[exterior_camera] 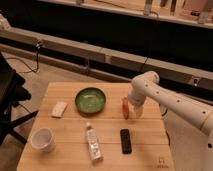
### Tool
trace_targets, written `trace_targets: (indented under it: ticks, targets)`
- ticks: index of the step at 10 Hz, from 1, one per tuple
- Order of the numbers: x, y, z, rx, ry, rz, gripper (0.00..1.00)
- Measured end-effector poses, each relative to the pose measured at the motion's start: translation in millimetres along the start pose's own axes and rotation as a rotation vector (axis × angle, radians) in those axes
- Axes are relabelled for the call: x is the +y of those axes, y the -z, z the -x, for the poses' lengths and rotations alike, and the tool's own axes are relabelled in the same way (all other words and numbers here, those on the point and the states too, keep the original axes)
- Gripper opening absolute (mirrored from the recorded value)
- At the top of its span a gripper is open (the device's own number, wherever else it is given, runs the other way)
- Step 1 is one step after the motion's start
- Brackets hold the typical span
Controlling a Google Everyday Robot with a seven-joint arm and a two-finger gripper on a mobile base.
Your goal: Drag the pepper across the table
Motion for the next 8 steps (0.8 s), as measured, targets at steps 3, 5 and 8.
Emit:
trace_targets:
  ticks: [3, 5, 8]
  targets:
    - [-2, -12, 6, -0.005, 0.032, 0.036, 0.80]
    - [1, -15, 4, -0.036, 0.031, 0.039, 0.80]
    - [-1, -19, 4, -0.024, 0.025, 0.044, 0.80]
